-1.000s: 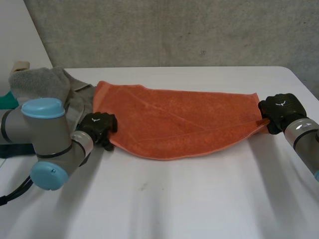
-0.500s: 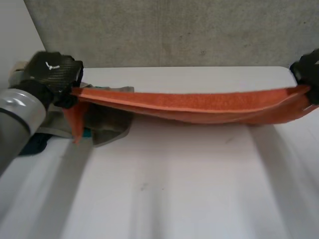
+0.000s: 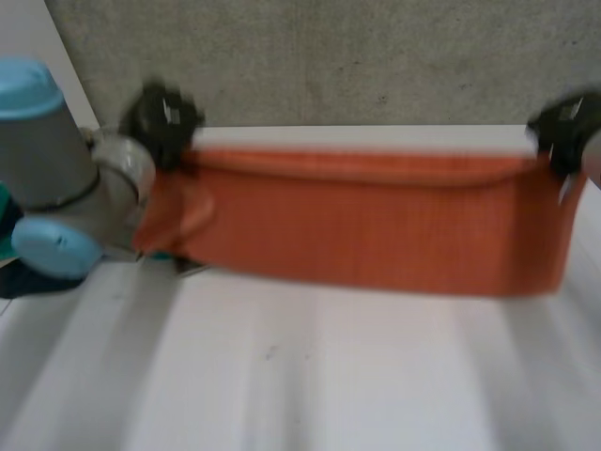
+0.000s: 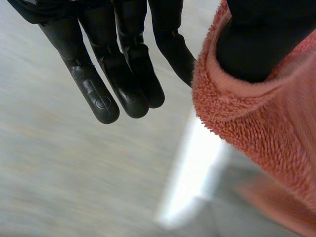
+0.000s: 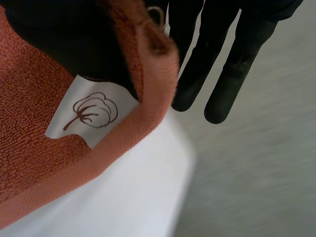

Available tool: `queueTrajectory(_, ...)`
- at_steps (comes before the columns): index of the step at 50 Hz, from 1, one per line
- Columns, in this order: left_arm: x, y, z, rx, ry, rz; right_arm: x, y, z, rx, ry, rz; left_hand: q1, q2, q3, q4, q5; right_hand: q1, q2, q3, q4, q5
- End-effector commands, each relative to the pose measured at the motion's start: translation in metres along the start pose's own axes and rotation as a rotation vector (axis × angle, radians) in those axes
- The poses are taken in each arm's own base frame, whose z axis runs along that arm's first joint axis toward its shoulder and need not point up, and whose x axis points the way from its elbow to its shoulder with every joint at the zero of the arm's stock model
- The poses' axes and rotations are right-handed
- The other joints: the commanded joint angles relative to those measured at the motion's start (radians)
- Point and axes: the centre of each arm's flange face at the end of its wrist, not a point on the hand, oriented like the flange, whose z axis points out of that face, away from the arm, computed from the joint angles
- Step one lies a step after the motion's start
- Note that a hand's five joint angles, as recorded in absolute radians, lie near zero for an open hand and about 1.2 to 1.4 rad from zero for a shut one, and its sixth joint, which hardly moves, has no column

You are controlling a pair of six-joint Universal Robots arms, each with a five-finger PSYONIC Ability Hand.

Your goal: Fold the laundry.

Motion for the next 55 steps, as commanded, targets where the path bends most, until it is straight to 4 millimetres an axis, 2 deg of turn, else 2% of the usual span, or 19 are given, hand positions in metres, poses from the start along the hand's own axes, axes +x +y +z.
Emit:
queueTrajectory(1, -0.111, -0.077, 0.024, 0.441, -0.477, -0.026, 0.080, -0.084, 0.000, 0.467, 0.389, 0.167, 0.238, 0.200, 0.206, 0.195, 0.342, 0.269, 0.222, 0.207, 0.197, 0.193)
queueTrajectory(3, -0.129, -0.089, 0.020, 0.525, -0.535, -0.099, 0.091, -0.098, -0.010, 0.574, 0.443, 0.183, 0.238, 0.200, 0.206, 0.195, 0.342, 0.269, 0.222, 0.207, 0.197, 0.193)
queueTrajectory(5, -0.132, -0.087, 0.020, 0.527, -0.526, -0.141, 0.088, -0.098, -0.014, 0.583, 0.436, 0.178, 0.238, 0.200, 0.206, 0.195, 0.342, 0.269, 0.222, 0.207, 0.197, 0.193)
queueTrajectory(9, -0.122, -0.074, 0.020, 0.459, -0.460, -0.172, 0.079, -0.092, -0.017, 0.575, 0.401, 0.170, 0.238, 0.200, 0.206, 0.195, 0.342, 0.269, 0.222, 0.207, 0.197, 0.193)
queueTrajectory(13, -0.103, -0.054, 0.019, 0.379, -0.382, -0.190, 0.063, -0.081, -0.014, 0.535, 0.355, 0.174, 0.238, 0.200, 0.206, 0.195, 0.342, 0.269, 0.222, 0.207, 0.197, 0.193)
queueTrajectory(17, -0.075, -0.032, 0.016, 0.303, -0.299, -0.216, 0.042, -0.062, -0.007, 0.457, 0.291, 0.175, 0.238, 0.200, 0.206, 0.195, 0.342, 0.269, 0.222, 0.207, 0.197, 0.193)
queueTrajectory(18, -0.059, -0.023, 0.014, 0.270, -0.254, -0.226, 0.032, -0.052, -0.004, 0.418, 0.259, 0.177, 0.238, 0.200, 0.206, 0.195, 0.342, 0.269, 0.222, 0.207, 0.197, 0.193)
queueTrajectory(21, -0.034, -0.005, 0.009, 0.214, -0.180, -0.230, 0.013, -0.034, 0.001, 0.351, 0.199, 0.179, 0.238, 0.200, 0.206, 0.195, 0.342, 0.269, 0.222, 0.207, 0.197, 0.193)
queueTrajectory(22, -0.015, 0.008, 0.005, 0.174, -0.130, -0.235, -0.001, -0.020, 0.003, 0.307, 0.156, 0.180, 0.238, 0.200, 0.206, 0.195, 0.342, 0.269, 0.222, 0.207, 0.197, 0.193)
queueTrajectory(25, 0.013, 0.031, -0.001, 0.103, -0.057, -0.242, -0.022, 0.002, 0.007, 0.240, 0.095, 0.176, 0.238, 0.200, 0.206, 0.195, 0.342, 0.269, 0.222, 0.207, 0.197, 0.193)
queueTrajectory(26, 0.033, 0.046, -0.006, 0.055, -0.010, -0.246, -0.035, 0.017, 0.009, 0.193, 0.058, 0.171, 0.238, 0.200, 0.206, 0.195, 0.342, 0.269, 0.222, 0.207, 0.197, 0.193)
queueTrajectory(29, 0.061, 0.069, -0.014, -0.023, 0.057, -0.253, -0.055, 0.038, 0.011, 0.131, 0.009, 0.163, 0.238, 0.200, 0.206, 0.195, 0.342, 0.269, 0.222, 0.207, 0.197, 0.193)
queueTrajectory(30, 0.079, 0.084, -0.021, -0.074, 0.097, -0.256, -0.064, 0.051, 0.011, 0.088, -0.016, 0.154, 0.238, 0.200, 0.206, 0.195, 0.342, 0.269, 0.222, 0.207, 0.197, 0.193)
queueTrajectory(34, 0.108, 0.112, -0.034, -0.160, 0.168, -0.241, -0.077, 0.081, 0.009, -0.012, -0.063, 0.132, 0.209, 0.171, 0.177, 0.166, 0.313, 0.269, 0.222, 0.207, 0.197, 0.193)
queueTrajectory(37, 0.114, 0.122, -0.038, -0.176, 0.177, -0.223, -0.078, 0.093, 0.007, -0.055, -0.075, 0.124, 0.133, 0.095, 0.101, 0.090, 0.237, 0.269, 0.222, 0.207, 0.197, 0.193)
queueTrajectory(40, 0.112, 0.128, -0.037, -0.167, 0.153, -0.204, -0.076, 0.102, 0.005, -0.090, -0.082, 0.125, -0.169, -0.207, -0.201, -0.212, -0.065, 0.269, 0.222, 0.207, 0.197, 0.193)
queueTrajectory(42, 0.108, 0.129, -0.035, -0.160, 0.131, -0.194, -0.073, 0.105, 0.003, -0.100, -0.086, 0.127, -0.482, -0.520, -0.514, -0.525, -0.378, 0.269, 0.222, 0.207, 0.197, 0.193)
queueTrajectory(47, 0.099, 0.129, -0.036, -0.172, 0.105, -0.195, -0.067, 0.104, 0.000, -0.097, -0.085, 0.135, -0.560, -0.598, -0.592, -0.603, -0.456, 0.269, 0.222, 0.207, 0.197, 0.193)
queueTrajectory(55, 0.086, 0.128, -0.042, -0.187, 0.058, -0.216, -0.064, 0.105, 0.000, -0.100, -0.080, 0.142, -0.487, -0.525, -0.519, -0.530, -0.383, 0.269, 0.222, 0.207, 0.197, 0.193)
